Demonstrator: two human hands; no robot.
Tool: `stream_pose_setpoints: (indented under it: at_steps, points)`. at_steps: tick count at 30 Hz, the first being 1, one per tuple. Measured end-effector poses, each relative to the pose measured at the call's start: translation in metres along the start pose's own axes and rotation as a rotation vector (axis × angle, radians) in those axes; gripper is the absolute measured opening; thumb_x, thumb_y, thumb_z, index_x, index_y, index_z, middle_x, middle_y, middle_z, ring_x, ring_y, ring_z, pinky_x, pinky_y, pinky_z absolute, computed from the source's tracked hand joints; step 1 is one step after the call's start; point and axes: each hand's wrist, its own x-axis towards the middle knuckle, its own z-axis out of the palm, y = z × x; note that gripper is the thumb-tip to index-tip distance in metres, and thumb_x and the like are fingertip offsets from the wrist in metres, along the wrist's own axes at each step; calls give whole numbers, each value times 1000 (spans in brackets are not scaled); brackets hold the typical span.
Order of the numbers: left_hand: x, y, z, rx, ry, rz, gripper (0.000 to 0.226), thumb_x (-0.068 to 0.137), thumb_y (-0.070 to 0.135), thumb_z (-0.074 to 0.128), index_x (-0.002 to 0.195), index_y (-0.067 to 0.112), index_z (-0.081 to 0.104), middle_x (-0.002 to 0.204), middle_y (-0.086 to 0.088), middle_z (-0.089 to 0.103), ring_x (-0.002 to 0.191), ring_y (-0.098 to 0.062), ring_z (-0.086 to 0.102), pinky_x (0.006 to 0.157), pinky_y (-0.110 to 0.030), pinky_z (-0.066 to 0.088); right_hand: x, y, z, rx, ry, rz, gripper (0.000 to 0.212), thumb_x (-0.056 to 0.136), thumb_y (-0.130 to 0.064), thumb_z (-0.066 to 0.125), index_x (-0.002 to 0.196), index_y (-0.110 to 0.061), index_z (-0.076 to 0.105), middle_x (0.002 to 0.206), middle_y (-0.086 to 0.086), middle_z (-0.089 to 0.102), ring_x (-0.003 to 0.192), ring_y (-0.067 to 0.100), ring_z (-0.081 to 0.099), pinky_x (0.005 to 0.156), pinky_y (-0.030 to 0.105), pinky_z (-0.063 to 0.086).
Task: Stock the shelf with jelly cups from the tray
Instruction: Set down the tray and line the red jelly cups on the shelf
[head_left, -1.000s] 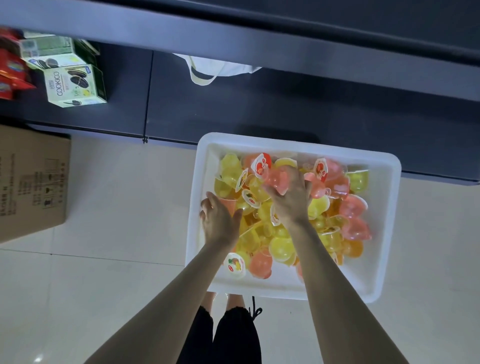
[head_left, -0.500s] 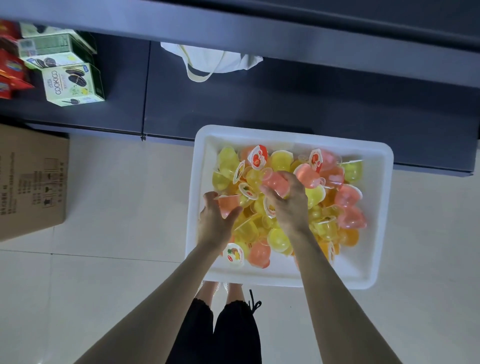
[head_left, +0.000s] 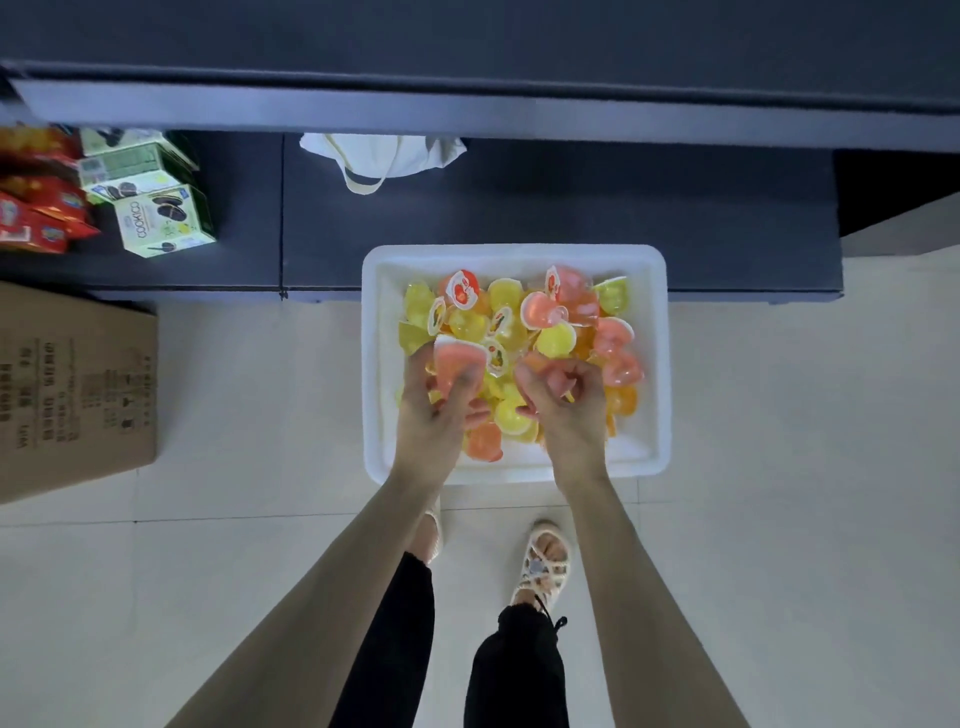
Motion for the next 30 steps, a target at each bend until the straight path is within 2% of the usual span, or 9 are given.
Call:
stream_pose_setpoints:
  at_steps: [4, 7, 10, 14, 16, 19, 22, 25, 30]
  points:
    - [-53, 22, 22, -17, 27, -2, 42, 89, 26, 62, 124, 11, 43, 94, -8, 60, 67, -13, 66, 63, -31, 58, -35, -30, -39, 44, 9, -31, 34, 77, -12, 77, 81, -16, 44, 82, 1, 51, 80, 14, 59, 61, 27, 49]
    - [-103, 45, 50, -64, 48, -5, 55, 82, 40, 65, 122, 9, 43, 86, -3, 62, 61, -19, 65, 62, -36, 57, -66, -59, -86, 105, -3, -66, 23, 79, -20, 76, 94, -16, 59, 82, -9, 60, 77, 11, 60, 64, 25, 49]
    - [-159, 69, 87, -80, 48, 34, 61, 72, 54, 65, 115, 16, 46, 91, -4, 65, 65, -21, 66, 56, -28, 53, -98, -96, -144, 114, -38, -106, 19, 88, -31, 66, 102, -19, 61, 87, -4, 64, 71, 8, 60, 55, 21, 45]
    - [-225, 115, 143, -150, 38, 160, 25, 86, 33, 66, 102, 22, 49, 85, -3, 64, 64, -10, 61, 59, -28, 54, -124, -159, -216, 114, -66, -141, 40, 84, -35, 70, 111, -12, 52, 101, 6, 68, 76, 5, 66, 55, 18, 47]
    - [-252, 146, 171, -197, 21, 220, 31, 86, 32, 66, 106, 14, 50, 83, -5, 64, 61, -9, 60, 56, -25, 51, -134, -205, -246, 92, -68, -196, 45, 78, -36, 76, 107, -15, 50, 104, 7, 70, 83, 11, 70, 62, 21, 49]
    - [-282, 201, 203, -247, -13, 333, 34, 86, 24, 67, 110, 10, 47, 97, -8, 63, 74, -9, 62, 55, -13, 48, -147, -281, -276, 143, -88, -321, 41, 80, -24, 76, 109, -10, 51, 98, 6, 69, 82, 13, 71, 69, 26, 56]
    - [-292, 259, 228, -286, -101, 500, 25, 86, 11, 67, 106, 9, 52, 89, -3, 64, 70, -7, 61, 61, -17, 51, -151, -353, -296, 192, -131, -477, 38, 79, -19, 76, 109, -10, 54, 100, 13, 66, 88, 20, 69, 73, 30, 58]
    - [-294, 315, 245, -299, -135, 629, 32, 86, 9, 66, 111, 1, 47, 95, 0, 69, 72, -6, 63, 64, -23, 54, -147, -414, -308, 226, -156, -599, 31, 78, -17, 77, 106, -16, 62, 100, 9, 65, 92, 19, 67, 75, 33, 57]
    - [-278, 396, 272, -339, -170, 790, 22, 86, 10, 66, 104, 11, 53, 101, 1, 69, 75, -6, 64, 64, -22, 54, -126, -500, -315, 216, -182, -773, 28, 81, -13, 74, 107, -20, 66, 95, -2, 68, 93, 14, 67, 79, 30, 57]
